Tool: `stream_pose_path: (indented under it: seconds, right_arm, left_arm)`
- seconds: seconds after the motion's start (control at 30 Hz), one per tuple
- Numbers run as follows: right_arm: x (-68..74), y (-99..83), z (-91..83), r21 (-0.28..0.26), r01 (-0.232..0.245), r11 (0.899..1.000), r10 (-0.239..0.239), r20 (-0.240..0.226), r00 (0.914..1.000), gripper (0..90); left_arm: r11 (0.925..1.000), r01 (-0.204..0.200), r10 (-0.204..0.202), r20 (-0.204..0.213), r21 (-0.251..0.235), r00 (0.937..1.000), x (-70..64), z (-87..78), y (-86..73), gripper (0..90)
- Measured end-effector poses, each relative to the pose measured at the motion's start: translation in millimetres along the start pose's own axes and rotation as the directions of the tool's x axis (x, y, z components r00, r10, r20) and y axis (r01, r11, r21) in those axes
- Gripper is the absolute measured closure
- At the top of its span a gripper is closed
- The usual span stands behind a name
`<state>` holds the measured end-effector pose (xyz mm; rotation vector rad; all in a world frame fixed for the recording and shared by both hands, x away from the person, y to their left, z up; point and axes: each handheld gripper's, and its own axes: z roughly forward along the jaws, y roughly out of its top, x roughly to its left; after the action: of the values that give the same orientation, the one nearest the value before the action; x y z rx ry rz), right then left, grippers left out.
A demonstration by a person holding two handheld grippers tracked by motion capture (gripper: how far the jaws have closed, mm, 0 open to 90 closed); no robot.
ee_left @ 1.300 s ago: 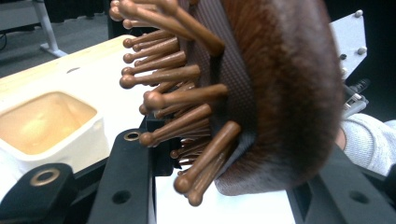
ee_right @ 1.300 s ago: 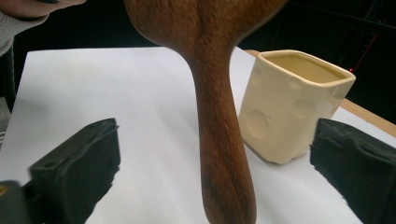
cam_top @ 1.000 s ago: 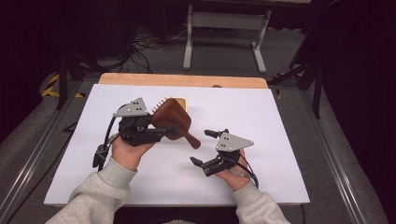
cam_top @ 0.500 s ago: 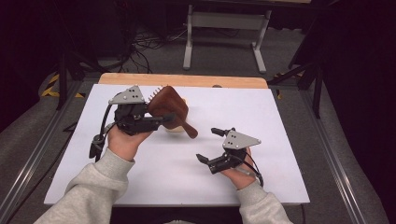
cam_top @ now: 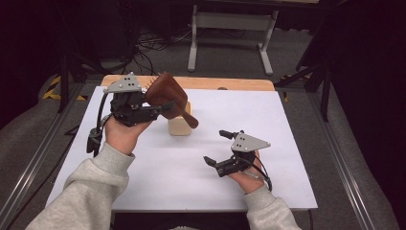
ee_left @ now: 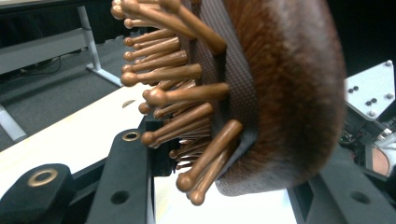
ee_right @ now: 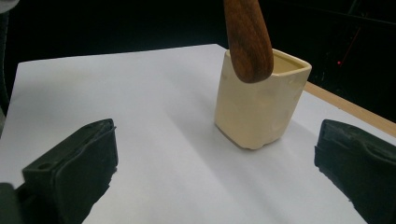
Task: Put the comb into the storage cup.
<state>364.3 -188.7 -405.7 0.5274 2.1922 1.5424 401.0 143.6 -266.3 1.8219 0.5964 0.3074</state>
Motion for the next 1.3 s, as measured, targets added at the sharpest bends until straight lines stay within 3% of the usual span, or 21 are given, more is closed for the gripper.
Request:
stream_pose_path:
  seconds: [0.53,0.77,1.3]
  right_arm:
    - [-2.8,-0.8,-1.6,0.002,-0.007,1.0,0.007,0.008,0.9999,0.4]
    - [-3.6,-1.0,-2.1,0.004,-0.008,1.0,0.008,0.01,0.9999,0.3]
    - [-4.8,-1.5,-2.5,0.004,-0.011,1.0,0.011,0.01,0.9999,0.3]
  left_arm:
    - [1.0,0.01,-0.01,-0.078,-0.001,0.9969,17.1,-3.4,8.2,57.2]
    - [0.9999,0.016,-0.016,-0.118,0.003,0.9929,24.5,-0.2,8.5,57.0]
    - [0.9987,0.041,-0.036,-0.166,0.029,0.9854,35.3,17.0,7.3,56.6]
